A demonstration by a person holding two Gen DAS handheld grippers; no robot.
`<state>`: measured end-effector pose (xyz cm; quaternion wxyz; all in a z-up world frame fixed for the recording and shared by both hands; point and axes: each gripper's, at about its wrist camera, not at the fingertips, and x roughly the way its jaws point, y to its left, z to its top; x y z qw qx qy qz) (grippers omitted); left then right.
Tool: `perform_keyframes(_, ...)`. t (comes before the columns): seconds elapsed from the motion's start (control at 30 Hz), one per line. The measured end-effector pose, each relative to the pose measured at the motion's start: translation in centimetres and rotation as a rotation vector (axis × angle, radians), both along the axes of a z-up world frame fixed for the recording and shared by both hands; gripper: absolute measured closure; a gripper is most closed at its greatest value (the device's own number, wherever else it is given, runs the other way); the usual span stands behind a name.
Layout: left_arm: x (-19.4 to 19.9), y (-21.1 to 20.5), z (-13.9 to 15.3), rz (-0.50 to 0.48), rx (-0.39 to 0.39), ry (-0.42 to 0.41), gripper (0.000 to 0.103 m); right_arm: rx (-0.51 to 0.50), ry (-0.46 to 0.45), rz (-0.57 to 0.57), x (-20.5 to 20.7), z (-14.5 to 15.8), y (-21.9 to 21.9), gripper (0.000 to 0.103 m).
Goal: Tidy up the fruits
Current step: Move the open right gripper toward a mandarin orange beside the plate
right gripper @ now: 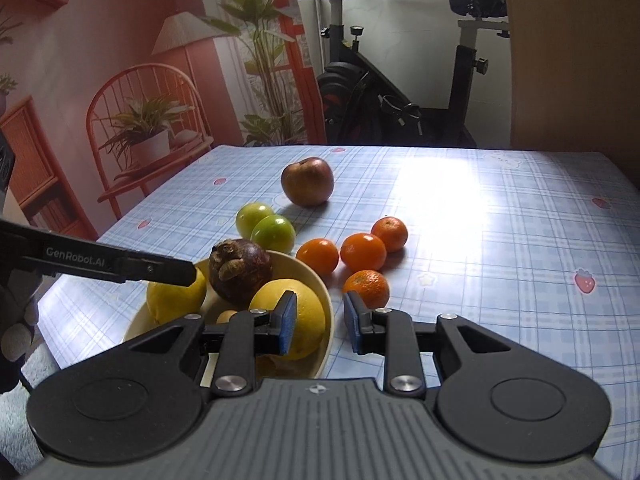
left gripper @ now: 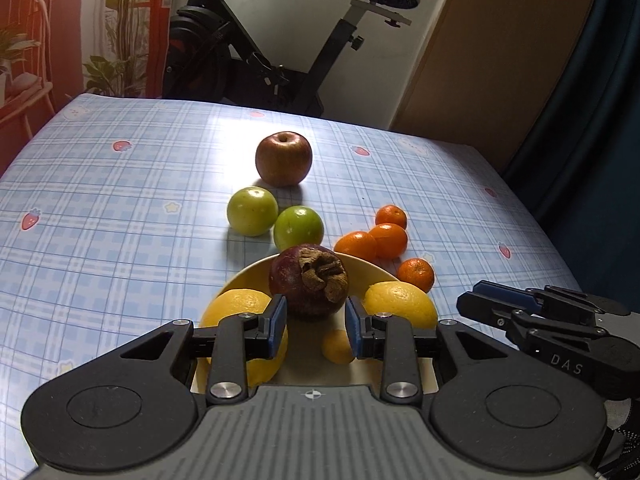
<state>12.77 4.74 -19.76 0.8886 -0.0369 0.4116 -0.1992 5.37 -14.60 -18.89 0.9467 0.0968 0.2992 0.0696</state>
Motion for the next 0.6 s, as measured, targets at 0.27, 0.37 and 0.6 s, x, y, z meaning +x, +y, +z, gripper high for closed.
perform_keyframes(0.27,-0.8,0.7,0.5,0.061,0.039,-0.068,0.069,0.0,-0.028,-0.065,-0.5,-0.6,-0.5,0.074)
perform_keyframes(0.37,-0.9,1.1,0.6,0.087,0.047,-0.088,0.069,-0.007,-0.049,-0.086,-0.9,-1.1,-0.7,0.074)
perform_keyframes(0.6,-0.7,2.1,0.5,0.163,0.049,-0.105,0.069,0.007,-0.081,-0.137,-1.4,-3.0,-1.9,0.074)
